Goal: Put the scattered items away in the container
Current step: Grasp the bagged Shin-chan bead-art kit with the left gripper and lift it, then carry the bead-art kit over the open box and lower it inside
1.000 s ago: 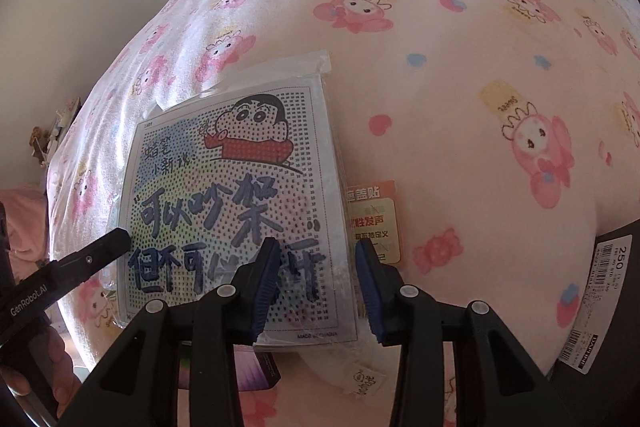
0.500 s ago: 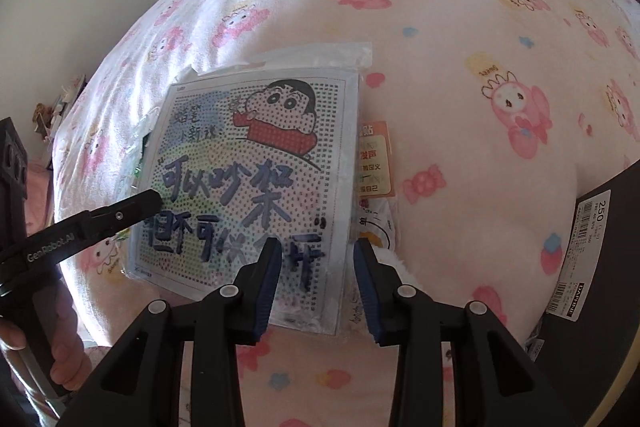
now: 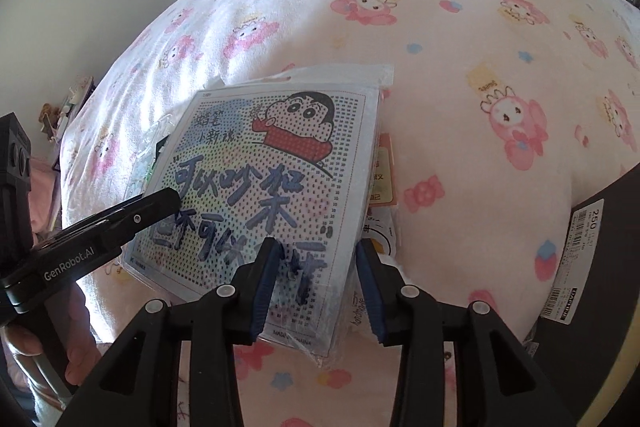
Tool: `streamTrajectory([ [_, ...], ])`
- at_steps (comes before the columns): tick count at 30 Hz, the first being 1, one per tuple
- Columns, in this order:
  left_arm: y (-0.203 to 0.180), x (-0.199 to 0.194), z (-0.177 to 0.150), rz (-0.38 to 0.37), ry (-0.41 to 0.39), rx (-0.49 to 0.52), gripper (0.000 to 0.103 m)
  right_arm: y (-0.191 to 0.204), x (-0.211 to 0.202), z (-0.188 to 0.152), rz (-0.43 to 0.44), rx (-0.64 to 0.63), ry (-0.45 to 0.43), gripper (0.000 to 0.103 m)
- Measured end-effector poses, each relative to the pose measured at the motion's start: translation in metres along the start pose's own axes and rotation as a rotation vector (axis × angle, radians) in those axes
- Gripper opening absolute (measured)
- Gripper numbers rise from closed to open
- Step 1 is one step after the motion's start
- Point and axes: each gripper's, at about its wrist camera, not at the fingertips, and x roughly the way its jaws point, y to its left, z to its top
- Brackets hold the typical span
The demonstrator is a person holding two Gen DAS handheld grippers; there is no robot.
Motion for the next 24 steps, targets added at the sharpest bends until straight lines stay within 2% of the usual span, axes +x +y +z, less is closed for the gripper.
streamTrajectory([
  [3, -0.012, -0.010, -0.003, -0.046, -0.027, 0.031, 0.044, -0.001, -0.021, -0.003, -0.026, -0.007, -0.030, 0.036],
  [9, -0.042, -0.040, -0.009, -0.109, -0.069, 0.078, 0.044, -0.017, -0.061, -0.015, 0.024, 0.044, -0.082, 0.036],
  [15, -0.075, -0.087, -0.014, -0.174, -0.116, 0.130, 0.044, -0.028, -0.117, -0.030, 0.038, 0.059, -0.177, 0.036],
  [19, -0.115, -0.110, -0.019, -0.240, -0.131, 0.189, 0.044, -0.046, -0.160, -0.047, 0.027, 0.105, -0.247, 0.036],
  [24, -0.183, -0.110, -0.029, -0.314, -0.103, 0.283, 0.044, -0.086, -0.209, -0.074, -0.035, 0.161, -0.320, 0.036],
])
